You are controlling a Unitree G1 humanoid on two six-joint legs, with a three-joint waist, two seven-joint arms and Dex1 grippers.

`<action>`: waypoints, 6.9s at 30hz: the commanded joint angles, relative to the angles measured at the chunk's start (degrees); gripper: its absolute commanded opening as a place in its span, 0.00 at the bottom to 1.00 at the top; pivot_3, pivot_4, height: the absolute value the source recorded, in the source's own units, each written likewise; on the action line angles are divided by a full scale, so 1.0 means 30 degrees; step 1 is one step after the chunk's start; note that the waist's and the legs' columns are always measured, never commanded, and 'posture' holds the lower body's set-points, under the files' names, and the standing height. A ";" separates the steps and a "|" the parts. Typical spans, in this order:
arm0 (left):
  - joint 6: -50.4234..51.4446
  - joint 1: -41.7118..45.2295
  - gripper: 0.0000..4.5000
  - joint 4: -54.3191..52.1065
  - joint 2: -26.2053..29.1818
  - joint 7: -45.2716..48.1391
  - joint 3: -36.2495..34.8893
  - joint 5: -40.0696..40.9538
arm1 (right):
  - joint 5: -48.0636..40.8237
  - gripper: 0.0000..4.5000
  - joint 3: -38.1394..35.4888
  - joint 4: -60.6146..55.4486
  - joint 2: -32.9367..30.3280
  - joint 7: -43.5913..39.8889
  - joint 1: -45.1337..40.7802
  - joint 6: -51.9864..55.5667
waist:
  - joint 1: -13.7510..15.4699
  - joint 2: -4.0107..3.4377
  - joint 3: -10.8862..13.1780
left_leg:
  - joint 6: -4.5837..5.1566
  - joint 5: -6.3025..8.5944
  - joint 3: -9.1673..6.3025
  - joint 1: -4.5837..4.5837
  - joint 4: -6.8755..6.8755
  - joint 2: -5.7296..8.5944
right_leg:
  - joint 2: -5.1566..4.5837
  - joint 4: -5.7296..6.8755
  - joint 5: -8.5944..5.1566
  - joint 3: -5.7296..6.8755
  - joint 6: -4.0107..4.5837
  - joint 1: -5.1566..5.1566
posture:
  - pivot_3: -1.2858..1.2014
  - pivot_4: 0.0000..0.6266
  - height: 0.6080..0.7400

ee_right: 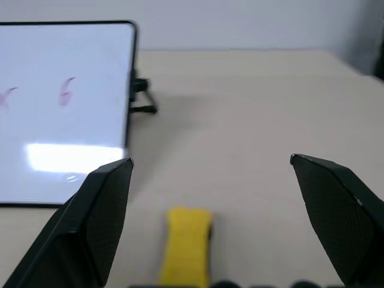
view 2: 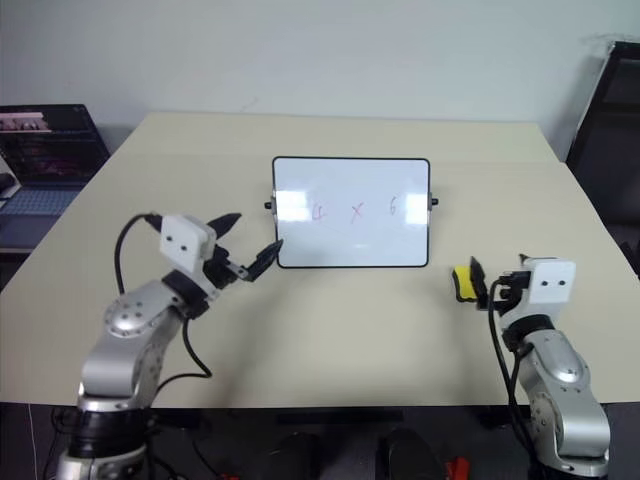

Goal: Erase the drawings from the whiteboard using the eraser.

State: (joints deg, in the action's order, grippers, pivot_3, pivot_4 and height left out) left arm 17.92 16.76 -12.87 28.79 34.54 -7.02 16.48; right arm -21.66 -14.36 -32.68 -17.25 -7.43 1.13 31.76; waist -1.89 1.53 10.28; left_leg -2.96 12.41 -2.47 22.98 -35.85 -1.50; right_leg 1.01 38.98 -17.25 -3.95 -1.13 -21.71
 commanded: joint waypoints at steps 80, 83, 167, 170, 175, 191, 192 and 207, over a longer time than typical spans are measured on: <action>0.5418 0.6311 1.00 0.1557 0.0488 0.2914 0.5659 -0.1631 | 0.0972 0.27 0.4228 0.3331 -0.0128 -0.0932 -1.0780 0.5683 | -0.0165 -0.0008 -0.0002 | 0.0016 0.0004 -0.0003 0.0176 -0.0071 0.0000 | 0.0095 0.0066 0.0018 0.0001 -0.0019 -0.0184 | 0.52 0.24 1.00; 0.5506 0.6485 1.00 0.1839 0.0304 0.2398 0.5603 -0.1847 | 0.1947 0.27 0.5144 0.6205 -0.0036 -0.1372 -1.2771 0.4273 | -0.0179 -0.0007 -0.0002 | 0.0015 0.0005 -0.0006 0.0181 -0.0061 -0.0002 | 0.0092 0.0063 0.0064 -0.0003 0.0062 -0.0188 | 0.52 0.24 1.00; 0.5086 0.4829 1.00 0.0790 -0.0682 0.0448 0.4646 -0.1936 | 0.8292 0.27 0.7073 1.4111 -0.0282 -0.4718 -1.4653 -0.0574 | -0.0449 0.0010 0.0004 | 0.0018 -0.0008 0.0090 0.0013 -0.0077 0.0026 | -0.0007 0.0294 0.0056 -0.0031 0.0048 -0.0157 | 0.52 0.24 1.00; 0.5430 0.4483 1.00 0.0504 -0.0801 -0.0151 0.4197 -0.1794 | 0.7309 0.27 0.5980 1.2819 0.0155 -0.4632 -1.3836 -0.1346 | -0.0443 0.0011 0.0004 | 0.0017 -0.0006 0.0082 0.0029 -0.0065 0.0022 | -0.0007 0.0276 0.0057 -0.0029 0.0057 -0.0164 | 0.52 0.24 1.00; 0.6153 0.2935 1.00 -0.0586 -0.1631 -0.2636 0.2586 -0.1850 | 0.5655 0.27 0.5420 0.9665 0.0395 -0.5798 -1.1018 -0.2182 | -0.0443 0.0010 0.0004 | 0.0016 0.0000 0.0052 0.0080 -0.0041 0.0002 | -0.0010 0.0180 0.0060 -0.0033 0.0063 -0.0174 | 0.52 0.24 1.00; 0.6315 -0.0407 1.00 -0.2975 -0.2346 -0.5966 0.1253 -0.2696 | 0.5172 0.27 0.5904 0.7879 -0.0757 -0.7599 -0.6745 -0.6259 | -0.0285 0.0011 0.0005 | 0.0014 -0.0001 -0.0045 0.0132 -0.0063 0.0024 | -0.0020 0.0144 0.0062 0.0009 0.0059 -0.0167 | 0.52 0.24 1.00; 0.6314 -0.0226 1.00 -0.2891 -0.2237 -0.5854 0.1337 -0.2686 | 0.5209 0.27 0.5944 0.8098 -0.0684 -0.7481 -0.7087 -0.6348 | -0.0295 0.0012 0.0005 | 0.0014 -0.0001 -0.0030 0.0130 -0.0064 0.0024 | -0.0020 0.0146 0.0062 0.0001 0.0059 -0.0169 | 0.52 0.24 1.00; 0.8474 0.3322 1.00 -0.1652 -0.0499 -0.3083 0.2480 -0.1816 | 0.8219 0.27 0.8110 1.2959 0.1122 -0.5276 -1.3981 -0.5038 | -0.0323 0.0014 0.0007 | 0.0011 -0.0003 -0.0013 0.0123 -0.0060 0.0024 | -0.0016 0.0157 0.0066 0.0010 0.0066 -0.0173 | 0.52 0.24 1.00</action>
State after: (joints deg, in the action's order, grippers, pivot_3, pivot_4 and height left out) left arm 43.10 25.61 -17.51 26.82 24.63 -0.10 10.70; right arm 1.98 9.50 5.47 -14.46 -24.35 -38.57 16.96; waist -2.85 1.57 10.30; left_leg -2.93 12.40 -2.52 23.35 -36.03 -1.43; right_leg 0.96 39.44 -17.05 -3.92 -0.93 -22.23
